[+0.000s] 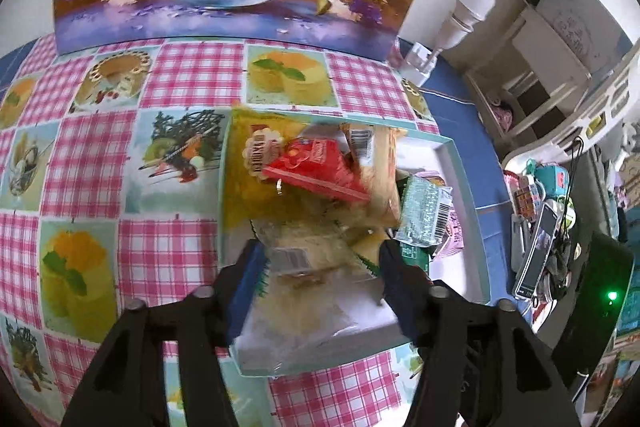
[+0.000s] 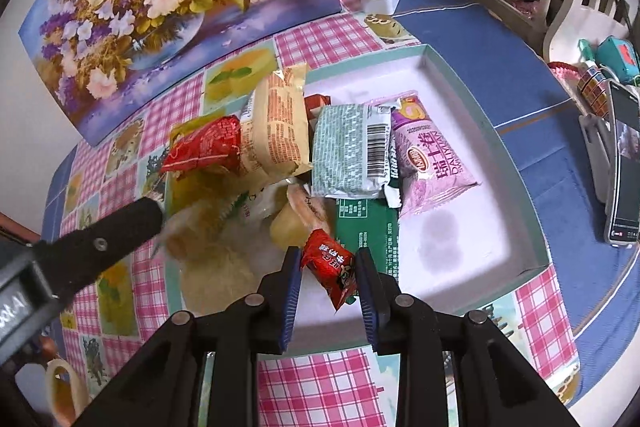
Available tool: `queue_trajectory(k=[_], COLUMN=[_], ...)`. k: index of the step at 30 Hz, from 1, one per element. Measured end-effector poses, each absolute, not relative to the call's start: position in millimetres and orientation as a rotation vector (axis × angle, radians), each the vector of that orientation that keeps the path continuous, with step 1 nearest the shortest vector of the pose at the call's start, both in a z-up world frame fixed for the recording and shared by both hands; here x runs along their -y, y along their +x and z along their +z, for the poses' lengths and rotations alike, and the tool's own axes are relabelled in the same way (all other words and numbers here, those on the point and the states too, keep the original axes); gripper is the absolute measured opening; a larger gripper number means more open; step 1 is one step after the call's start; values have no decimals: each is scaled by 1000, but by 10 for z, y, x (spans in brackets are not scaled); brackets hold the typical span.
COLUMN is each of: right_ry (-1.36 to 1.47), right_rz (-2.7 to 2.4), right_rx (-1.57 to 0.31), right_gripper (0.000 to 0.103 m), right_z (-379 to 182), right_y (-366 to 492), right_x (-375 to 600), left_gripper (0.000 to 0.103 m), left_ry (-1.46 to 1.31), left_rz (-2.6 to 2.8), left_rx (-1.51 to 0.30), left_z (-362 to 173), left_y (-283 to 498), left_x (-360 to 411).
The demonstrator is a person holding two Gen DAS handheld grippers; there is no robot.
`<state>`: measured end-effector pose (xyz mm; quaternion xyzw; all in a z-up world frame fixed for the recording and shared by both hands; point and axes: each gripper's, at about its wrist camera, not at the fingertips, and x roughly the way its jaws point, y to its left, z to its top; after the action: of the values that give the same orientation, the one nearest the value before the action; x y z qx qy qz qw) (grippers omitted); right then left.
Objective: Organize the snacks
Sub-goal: 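Open the left tool over the tray while right tool drops the red candy there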
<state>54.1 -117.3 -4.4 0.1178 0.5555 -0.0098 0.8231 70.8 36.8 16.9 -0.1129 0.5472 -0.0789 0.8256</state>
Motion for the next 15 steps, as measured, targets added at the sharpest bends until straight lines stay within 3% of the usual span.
queue_trajectory(k=[2, 3, 6, 8, 15], right_ry=[245, 241, 224, 214, 175], right_rz=[-21, -22, -27, -25, 4], right_rx=[-1190, -1196, -1202, -1198, -1183], right_gripper=[34, 43, 60, 63, 91], right_z=[-73, -92, -120, -117, -135], right_y=[551, 552, 537, 526, 432], right_x=[1154, 1143, 1096, 1069, 930], left_gripper=[66, 67, 78, 88, 94], left_ry=[-247, -255, -256, -237, -152], left_rz=[-143, -124, -62, 2, 171], left_rx=[-1153, -1149, -1149, -1153, -1145], left_z=[186, 191, 169, 142, 50], left_y=[670, 634, 549, 475, 223], left_x=[-426, -474, -603, -692, -970])
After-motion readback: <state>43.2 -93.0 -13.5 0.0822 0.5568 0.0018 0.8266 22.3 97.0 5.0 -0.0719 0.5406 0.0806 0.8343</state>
